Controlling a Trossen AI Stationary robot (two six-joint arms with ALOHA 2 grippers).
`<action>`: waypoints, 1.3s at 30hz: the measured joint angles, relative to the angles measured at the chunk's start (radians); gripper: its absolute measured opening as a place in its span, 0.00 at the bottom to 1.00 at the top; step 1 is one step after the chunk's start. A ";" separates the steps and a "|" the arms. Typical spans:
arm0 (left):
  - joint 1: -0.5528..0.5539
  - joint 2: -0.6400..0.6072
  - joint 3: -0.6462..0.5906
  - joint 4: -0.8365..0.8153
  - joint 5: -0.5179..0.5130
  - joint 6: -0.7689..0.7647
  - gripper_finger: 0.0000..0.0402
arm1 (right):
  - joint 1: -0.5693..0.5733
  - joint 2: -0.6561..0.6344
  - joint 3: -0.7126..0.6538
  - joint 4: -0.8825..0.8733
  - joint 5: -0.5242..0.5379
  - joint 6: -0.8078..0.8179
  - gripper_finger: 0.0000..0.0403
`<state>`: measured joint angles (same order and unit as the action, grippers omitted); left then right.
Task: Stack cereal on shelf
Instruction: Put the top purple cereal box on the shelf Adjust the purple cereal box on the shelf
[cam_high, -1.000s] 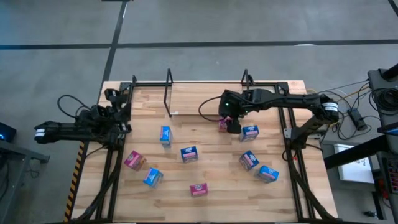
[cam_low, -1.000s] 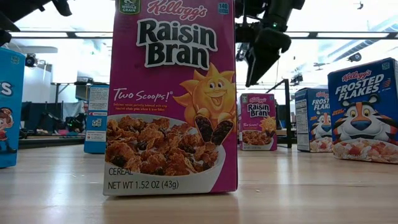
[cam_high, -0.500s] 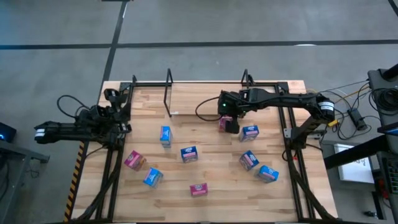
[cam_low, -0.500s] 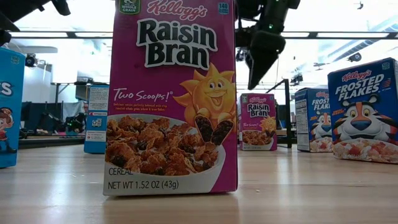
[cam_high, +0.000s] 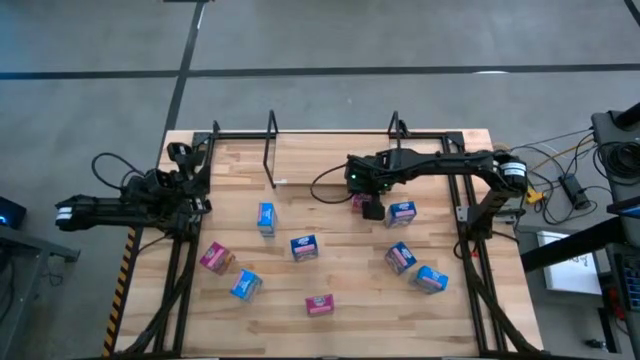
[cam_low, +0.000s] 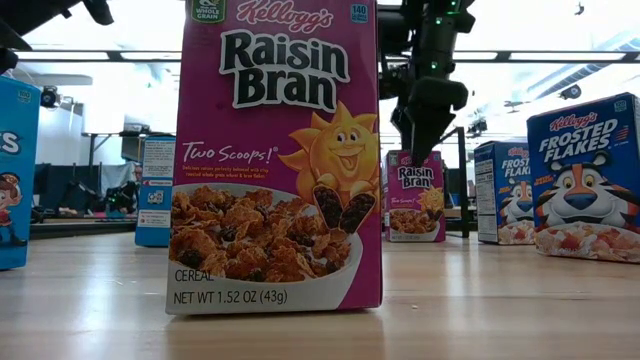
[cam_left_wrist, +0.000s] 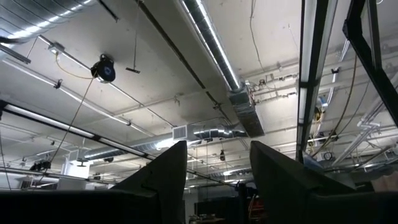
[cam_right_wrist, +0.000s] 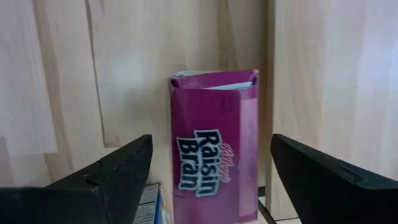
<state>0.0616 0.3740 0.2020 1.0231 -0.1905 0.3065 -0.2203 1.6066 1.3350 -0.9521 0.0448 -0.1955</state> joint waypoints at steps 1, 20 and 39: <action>0.000 0.000 0.000 0.000 0.000 0.000 0.40 | 0.000 0.003 0.000 0.000 0.000 -0.001 0.74; 0.000 0.001 0.000 0.000 0.000 0.000 0.40 | 0.002 -0.001 0.034 -0.002 -0.018 0.031 0.44; 0.000 -0.006 0.000 0.003 0.000 0.002 0.40 | -0.051 0.139 0.441 0.009 0.011 -0.158 0.42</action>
<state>0.0620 0.3679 0.2020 1.0259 -0.1905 0.3085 -0.2716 1.7452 1.7758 -0.9431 0.0557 -0.3538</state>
